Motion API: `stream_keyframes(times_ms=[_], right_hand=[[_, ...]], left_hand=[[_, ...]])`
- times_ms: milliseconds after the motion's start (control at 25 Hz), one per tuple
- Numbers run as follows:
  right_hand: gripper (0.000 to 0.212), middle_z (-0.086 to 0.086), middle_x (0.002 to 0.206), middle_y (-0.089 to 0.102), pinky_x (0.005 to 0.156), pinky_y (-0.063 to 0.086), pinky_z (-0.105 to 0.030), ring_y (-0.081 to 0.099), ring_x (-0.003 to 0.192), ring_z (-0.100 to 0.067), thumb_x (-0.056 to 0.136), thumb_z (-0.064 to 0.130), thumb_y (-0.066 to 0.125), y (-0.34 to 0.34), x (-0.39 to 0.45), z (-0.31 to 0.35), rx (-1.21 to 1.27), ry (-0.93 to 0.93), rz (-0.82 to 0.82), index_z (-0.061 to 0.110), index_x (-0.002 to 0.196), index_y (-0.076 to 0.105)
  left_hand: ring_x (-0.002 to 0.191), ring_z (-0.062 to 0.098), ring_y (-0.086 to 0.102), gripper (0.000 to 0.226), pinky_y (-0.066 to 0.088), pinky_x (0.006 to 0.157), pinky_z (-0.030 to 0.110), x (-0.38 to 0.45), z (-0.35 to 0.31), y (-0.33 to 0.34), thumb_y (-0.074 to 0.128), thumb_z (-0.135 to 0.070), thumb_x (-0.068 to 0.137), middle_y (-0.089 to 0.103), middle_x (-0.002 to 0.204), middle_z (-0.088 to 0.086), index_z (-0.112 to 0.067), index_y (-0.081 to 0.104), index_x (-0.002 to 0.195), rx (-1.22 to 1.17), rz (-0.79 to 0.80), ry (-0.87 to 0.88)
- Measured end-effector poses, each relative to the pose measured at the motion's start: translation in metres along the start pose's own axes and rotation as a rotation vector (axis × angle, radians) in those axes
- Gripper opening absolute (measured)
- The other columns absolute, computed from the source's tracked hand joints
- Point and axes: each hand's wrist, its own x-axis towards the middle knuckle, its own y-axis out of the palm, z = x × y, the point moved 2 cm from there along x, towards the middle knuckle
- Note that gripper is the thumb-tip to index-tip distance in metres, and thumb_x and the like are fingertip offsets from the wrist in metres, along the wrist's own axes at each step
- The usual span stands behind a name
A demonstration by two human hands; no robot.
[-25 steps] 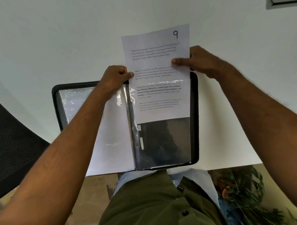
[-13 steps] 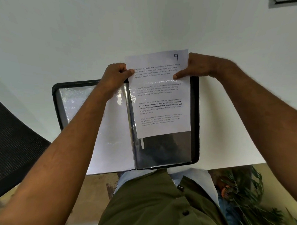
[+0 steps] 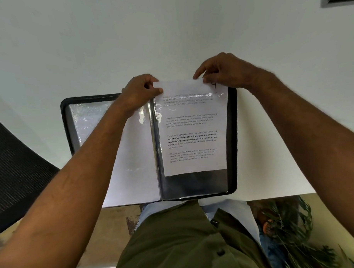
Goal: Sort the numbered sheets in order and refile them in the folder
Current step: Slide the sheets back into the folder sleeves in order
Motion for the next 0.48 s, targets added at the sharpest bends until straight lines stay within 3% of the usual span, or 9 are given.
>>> stream_keyframes(times_ms=[120, 240, 360, 480], right_hand=[[0.025, 0.018, 0.082, 0.075, 0.085, 0.051, -0.022, 0.07, 0.085, -0.003, 0.094, 0.017, 0.072, 0.01, -0.001, 0.0, -0.037, -0.008, 0.093, 0.034, 0.112, 0.077], [0.024, 0.02, 0.086, 0.073, 0.086, 0.05, -0.022, 0.066, 0.088, -0.001, 0.095, 0.018, 0.067, 0.018, -0.004, 0.005, -0.096, -0.013, 0.134, 0.032, 0.111, 0.078], [0.022, 0.015, 0.105, 0.074, 0.092, 0.047, -0.025, 0.064, 0.098, -0.002, 0.093, 0.025, 0.064, 0.024, -0.007, 0.008, -0.094, 0.018, 0.148, 0.034, 0.106, 0.079], [0.016, 0.025, 0.098, 0.07, 0.087, 0.044, -0.025, 0.06, 0.091, 0.005, 0.091, 0.036, 0.067, 0.034, -0.009, 0.007, -0.092, 0.028, 0.175, 0.035, 0.101, 0.079]], left_hand=[[0.082, 0.011, 0.059, 0.008, 0.049, 0.093, 0.041, 0.001, 0.002, 0.001, 0.076, -0.03, 0.087, 0.065, 0.083, -0.007, -0.029, 0.074, 0.095, 0.012, 0.002, 0.057], [0.091, 0.011, 0.065, 0.009, 0.043, 0.105, 0.059, 0.002, 0.001, 0.002, 0.073, -0.043, 0.083, 0.073, 0.082, -0.015, -0.037, 0.077, 0.088, 0.125, 0.041, 0.08], [0.102, 0.013, 0.062, 0.009, 0.037, 0.103, 0.053, 0.003, 0.0, 0.006, 0.078, -0.045, 0.083, 0.072, 0.078, -0.015, -0.036, 0.078, 0.083, 0.243, 0.04, 0.096], [0.108, 0.02, 0.059, 0.016, 0.035, 0.096, 0.051, 0.004, 0.003, 0.008, 0.082, -0.053, 0.078, 0.068, 0.082, -0.013, -0.038, 0.076, 0.08, 0.332, 0.031, 0.096]])
